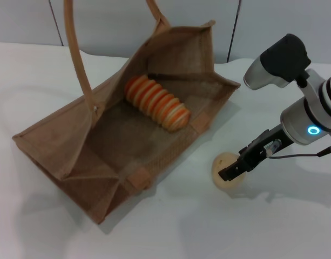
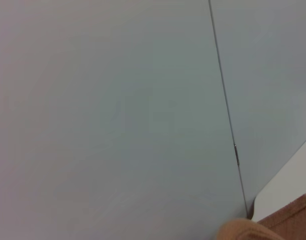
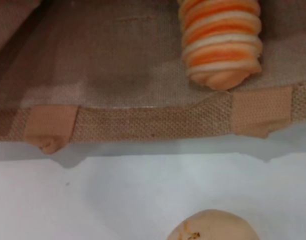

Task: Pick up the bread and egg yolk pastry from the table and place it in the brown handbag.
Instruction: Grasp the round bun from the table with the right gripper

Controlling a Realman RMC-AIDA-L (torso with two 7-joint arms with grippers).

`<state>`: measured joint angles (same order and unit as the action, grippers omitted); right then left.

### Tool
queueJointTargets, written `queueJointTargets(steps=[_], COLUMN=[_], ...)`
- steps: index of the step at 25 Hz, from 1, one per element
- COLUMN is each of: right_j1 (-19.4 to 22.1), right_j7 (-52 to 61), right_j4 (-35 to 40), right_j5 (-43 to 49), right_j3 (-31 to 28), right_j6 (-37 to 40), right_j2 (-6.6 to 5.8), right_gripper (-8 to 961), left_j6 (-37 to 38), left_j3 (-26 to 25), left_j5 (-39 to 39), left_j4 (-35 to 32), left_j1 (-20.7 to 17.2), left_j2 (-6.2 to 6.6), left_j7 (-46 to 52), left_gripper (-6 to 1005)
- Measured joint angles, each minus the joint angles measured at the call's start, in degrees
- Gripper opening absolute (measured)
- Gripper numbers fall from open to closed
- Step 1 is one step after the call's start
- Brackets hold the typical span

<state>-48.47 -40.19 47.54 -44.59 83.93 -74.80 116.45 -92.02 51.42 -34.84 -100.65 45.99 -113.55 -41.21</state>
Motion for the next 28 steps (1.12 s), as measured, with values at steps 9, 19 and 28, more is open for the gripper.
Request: queueJointTargets(steps=[9, 19, 28], right_j1=[-0.8, -1.7, -1.7], right_j7=[-0.1, -0.3, -0.9], right_j4=[-1.2, -1.6, -1.7], right_j5=[0.0, -1.4, -2.2], right_j3=[0.5, 3.1, 3.8], right_j6=[0.8, 0.3, 1.0], right_j2=[-0.07, 0.00, 0.01], right_gripper=[866, 747, 708], left_j6=[0.0, 0.1, 0.5], left_j3=[0.0, 0.1, 0.1], left_j5=[-0.3, -0.3, -0.1], left_j4=[-0.1, 0.0, 0.1], left_j1=[0.1, 0.6, 0.2], left_j2=[-0.01, -0.17, -0.51], left_j7=[0.0, 0.0, -0.4], left_gripper=[115, 115, 115])
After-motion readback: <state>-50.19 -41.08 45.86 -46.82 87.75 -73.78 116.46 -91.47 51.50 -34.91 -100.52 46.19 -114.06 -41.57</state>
